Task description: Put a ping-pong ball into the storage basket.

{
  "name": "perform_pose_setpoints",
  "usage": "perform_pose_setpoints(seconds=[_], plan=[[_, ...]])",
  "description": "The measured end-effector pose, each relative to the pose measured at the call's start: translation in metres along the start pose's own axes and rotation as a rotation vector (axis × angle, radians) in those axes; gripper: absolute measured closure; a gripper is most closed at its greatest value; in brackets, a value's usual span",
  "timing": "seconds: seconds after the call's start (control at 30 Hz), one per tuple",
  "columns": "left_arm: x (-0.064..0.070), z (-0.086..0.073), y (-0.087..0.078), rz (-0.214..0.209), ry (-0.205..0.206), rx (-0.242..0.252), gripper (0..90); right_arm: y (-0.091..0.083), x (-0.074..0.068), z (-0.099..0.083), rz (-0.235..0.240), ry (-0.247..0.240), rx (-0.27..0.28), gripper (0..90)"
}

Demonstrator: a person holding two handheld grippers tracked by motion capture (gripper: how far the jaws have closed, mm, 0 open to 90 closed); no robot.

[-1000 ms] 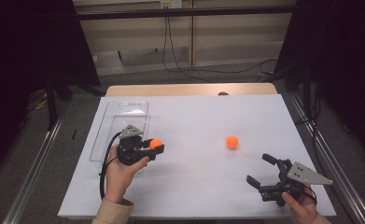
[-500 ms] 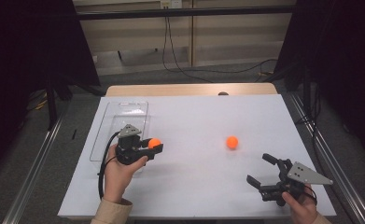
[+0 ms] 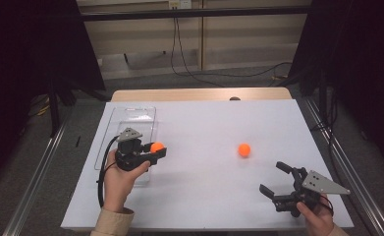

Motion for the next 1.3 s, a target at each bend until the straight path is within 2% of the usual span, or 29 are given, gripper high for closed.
perform_pose_setpoints(seconds=[0.2,0.5,0.57,0.7,1.3], plan=[[-0.006,0.004,-0.004,0.013,-0.018,0.016,50.9,0.0,0.0,-0.001,0.001,0.0,-0.002,1.7],[-0.014,0.005,-0.01,0.057,-0.011,0.011,50.9,-0.001,0.001,0.0,-0.003,0.005,0.003,1.7],[-0.015,0.005,-0.011,0.055,-0.005,0.006,50.9,-0.001,0.0,0.0,-0.002,0.003,0.003,1.7],[-0.017,0.006,-0.012,0.059,-0.019,0.015,50.9,0.0,0.0,-0.001,-0.001,0.005,-0.002,1.7],[-0.029,0.008,-0.015,0.101,-0.032,0.026,50.9,-0.001,0.0,0.0,0.0,0.001,0.001,1.8]])
Point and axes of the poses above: each handheld gripper's, and its own axes: y roughly forward along the jaws, z roughly out of its top, x roughly to its right, the point moved 8 cm from there along y, roughly forward along the jaws, and after that the axes turned 4 degrees about z, right-handed, at the moved point
